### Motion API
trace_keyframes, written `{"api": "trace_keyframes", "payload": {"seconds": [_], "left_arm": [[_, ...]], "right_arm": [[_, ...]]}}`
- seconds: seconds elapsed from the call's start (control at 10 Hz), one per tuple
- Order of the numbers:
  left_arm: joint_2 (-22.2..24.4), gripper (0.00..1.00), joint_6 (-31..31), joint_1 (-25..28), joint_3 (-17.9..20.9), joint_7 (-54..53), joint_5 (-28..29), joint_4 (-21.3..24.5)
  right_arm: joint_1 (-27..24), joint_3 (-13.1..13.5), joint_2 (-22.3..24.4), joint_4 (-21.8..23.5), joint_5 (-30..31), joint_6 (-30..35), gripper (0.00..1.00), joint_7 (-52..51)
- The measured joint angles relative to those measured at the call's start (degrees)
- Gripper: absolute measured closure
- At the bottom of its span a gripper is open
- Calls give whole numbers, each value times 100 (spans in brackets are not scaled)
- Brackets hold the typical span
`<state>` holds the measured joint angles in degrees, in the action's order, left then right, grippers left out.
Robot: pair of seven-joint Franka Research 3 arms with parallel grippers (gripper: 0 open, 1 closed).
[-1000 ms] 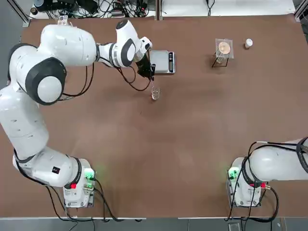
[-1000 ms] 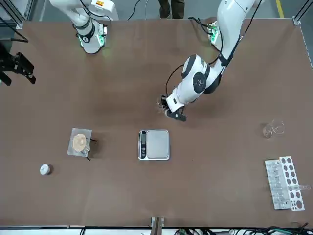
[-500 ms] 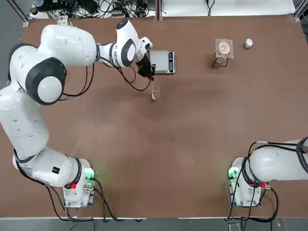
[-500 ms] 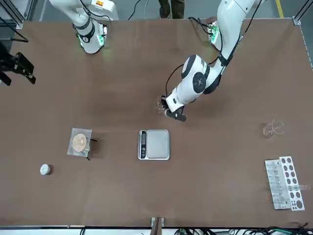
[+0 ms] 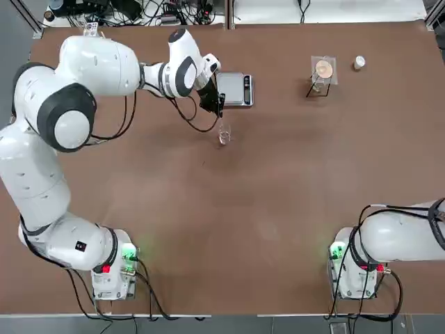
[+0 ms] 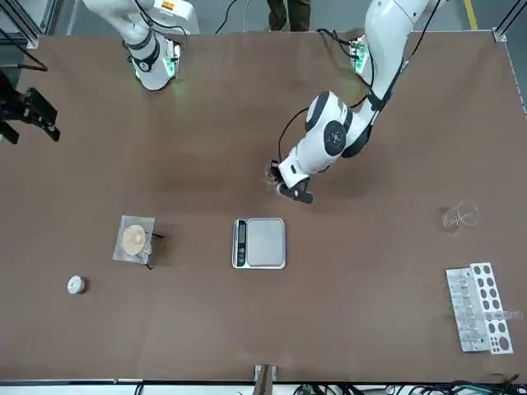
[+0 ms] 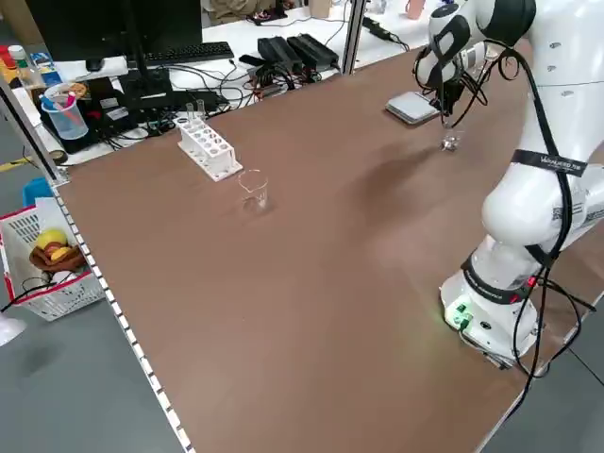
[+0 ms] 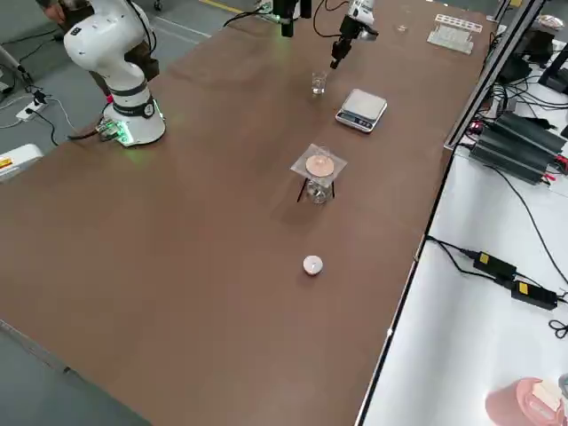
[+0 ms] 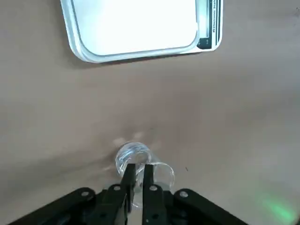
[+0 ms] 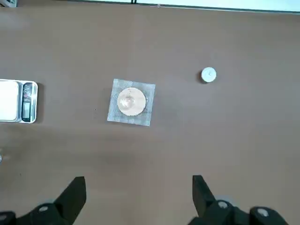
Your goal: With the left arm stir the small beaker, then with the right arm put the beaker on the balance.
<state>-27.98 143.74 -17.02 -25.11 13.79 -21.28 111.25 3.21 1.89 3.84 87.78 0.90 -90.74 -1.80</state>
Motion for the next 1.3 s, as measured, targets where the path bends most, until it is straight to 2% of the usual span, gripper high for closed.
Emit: {"api": "trace_keyframes", "payload": {"seconds": [1.3], "left_arm": [[16, 92, -68, -11, -20, 70, 2, -71]], "right_arm": [[-85, 14, 0, -4, 10, -173, 0, 0]]}}
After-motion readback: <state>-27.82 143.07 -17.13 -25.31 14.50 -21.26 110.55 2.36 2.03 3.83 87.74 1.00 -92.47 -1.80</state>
